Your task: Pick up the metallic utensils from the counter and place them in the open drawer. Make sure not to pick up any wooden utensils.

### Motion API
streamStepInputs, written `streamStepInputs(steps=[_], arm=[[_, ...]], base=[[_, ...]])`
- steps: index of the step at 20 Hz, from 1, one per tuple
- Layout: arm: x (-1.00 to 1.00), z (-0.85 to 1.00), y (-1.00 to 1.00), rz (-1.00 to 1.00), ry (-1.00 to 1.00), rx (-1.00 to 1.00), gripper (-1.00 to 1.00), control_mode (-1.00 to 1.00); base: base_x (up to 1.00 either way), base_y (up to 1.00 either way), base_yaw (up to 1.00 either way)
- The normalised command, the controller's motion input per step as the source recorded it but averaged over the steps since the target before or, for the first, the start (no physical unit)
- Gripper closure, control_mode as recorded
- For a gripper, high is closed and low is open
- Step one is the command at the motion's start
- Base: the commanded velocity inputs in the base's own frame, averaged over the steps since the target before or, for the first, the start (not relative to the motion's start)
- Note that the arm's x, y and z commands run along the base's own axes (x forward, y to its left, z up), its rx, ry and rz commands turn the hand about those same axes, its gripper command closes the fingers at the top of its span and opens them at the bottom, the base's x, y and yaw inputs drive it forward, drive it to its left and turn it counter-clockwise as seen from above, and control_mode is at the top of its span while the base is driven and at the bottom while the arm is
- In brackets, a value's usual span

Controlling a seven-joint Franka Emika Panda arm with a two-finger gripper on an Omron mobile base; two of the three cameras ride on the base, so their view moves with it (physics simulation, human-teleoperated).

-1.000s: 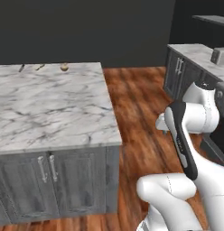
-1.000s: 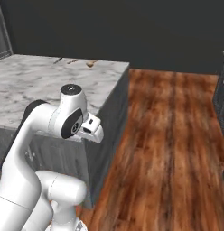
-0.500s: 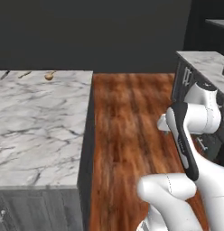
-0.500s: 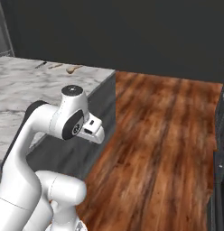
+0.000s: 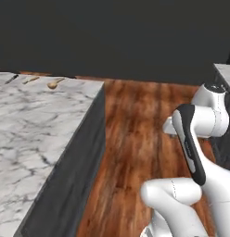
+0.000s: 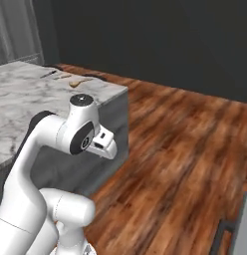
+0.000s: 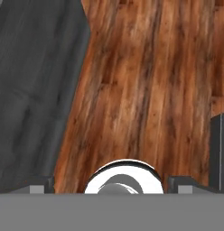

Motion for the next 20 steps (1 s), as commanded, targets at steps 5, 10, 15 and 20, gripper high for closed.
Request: streamStepInputs(steps=[5, 10, 15, 20], arm=[[0.0, 0.0, 0.0, 0.0, 0.0, 0.0, -1.0, 1.0], [0.0, 0.0, 0.0, 0.0, 0.0, 0.0, -1.0, 1.0], [0.0, 0.0, 0.0, 0.0, 0.0, 0.0, -1.0, 1.0], [0.0, 0.0, 0.0, 0.0, 0.0, 0.0, -1.0, 1.0]], base=[[1.0, -0.62, 0.46], [1.0, -0.71, 0.48], [1.0, -0.95, 0.46], [0.87, -1.0, 0.47]])
